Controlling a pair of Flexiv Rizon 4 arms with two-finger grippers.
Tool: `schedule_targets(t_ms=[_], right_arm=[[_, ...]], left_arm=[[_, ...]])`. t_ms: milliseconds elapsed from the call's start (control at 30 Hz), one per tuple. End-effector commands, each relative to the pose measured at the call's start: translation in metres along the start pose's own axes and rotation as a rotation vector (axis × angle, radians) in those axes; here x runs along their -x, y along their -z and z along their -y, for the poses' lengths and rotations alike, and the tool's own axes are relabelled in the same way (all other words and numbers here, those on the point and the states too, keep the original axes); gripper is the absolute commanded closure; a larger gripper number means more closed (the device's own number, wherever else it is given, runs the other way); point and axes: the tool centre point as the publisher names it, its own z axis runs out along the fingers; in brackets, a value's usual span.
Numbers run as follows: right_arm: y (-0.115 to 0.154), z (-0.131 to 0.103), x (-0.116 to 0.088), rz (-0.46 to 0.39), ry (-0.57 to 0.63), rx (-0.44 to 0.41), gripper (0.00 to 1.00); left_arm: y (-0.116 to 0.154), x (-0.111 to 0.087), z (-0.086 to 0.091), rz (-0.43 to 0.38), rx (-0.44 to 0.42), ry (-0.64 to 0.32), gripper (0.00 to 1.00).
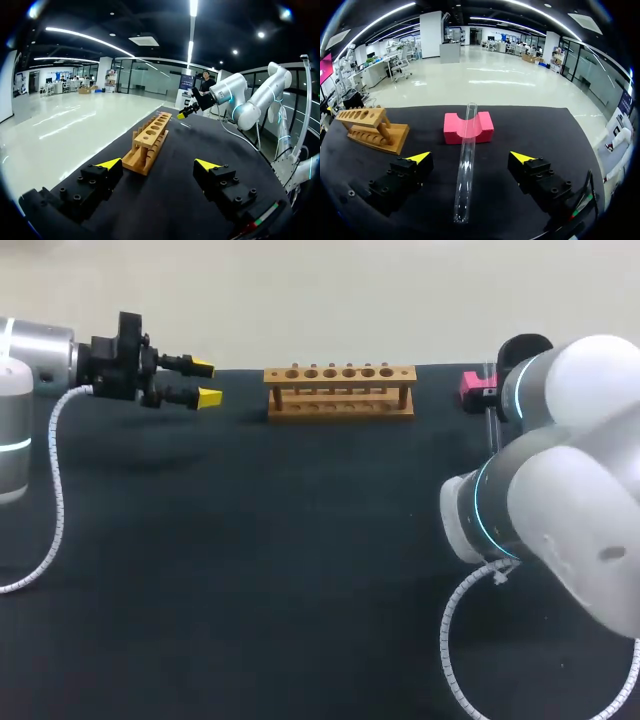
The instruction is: Grasp the test tube, adjust it, and insert it.
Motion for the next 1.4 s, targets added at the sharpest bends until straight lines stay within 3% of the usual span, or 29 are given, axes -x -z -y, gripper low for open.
schedule_targets(t_ms=[33, 767, 867, 967, 1067, 1400], right_arm=[[-0.018, 0.003, -0.002, -0.006, 0.001, 0.019, 0.00], [-0.048, 0.005, -0.009, -0.025, 0.001, 0.058, 0.00], [-0.050, 0.004, -0.009, -0.026, 0.001, 0.061, 0.11], [-0.052, 0.002, -0.010, -0.027, 0.004, 0.064, 0.46], [-0.054, 0.001, -0.010, -0.027, 0.005, 0.068, 0.51], [-0.058, -0.004, -0.011, -0.038, 0.011, 0.075, 0.55]], left_arm=[[0.000, -0.001, 0.002, 0.004, 0.006, -0.003, 0.00], [0.000, -0.001, 0.002, 0.004, 0.006, -0.003, 0.00], [0.000, -0.001, 0.002, 0.004, 0.006, -0.003, 0.00], [0.000, -0.001, 0.002, 0.004, 0.006, -0.003, 0.00], [0.000, -0.001, 0.002, 0.004, 0.006, -0.003, 0.00], [0.000, -0.001, 0.002, 0.004, 0.006, -0.003, 0.00]])
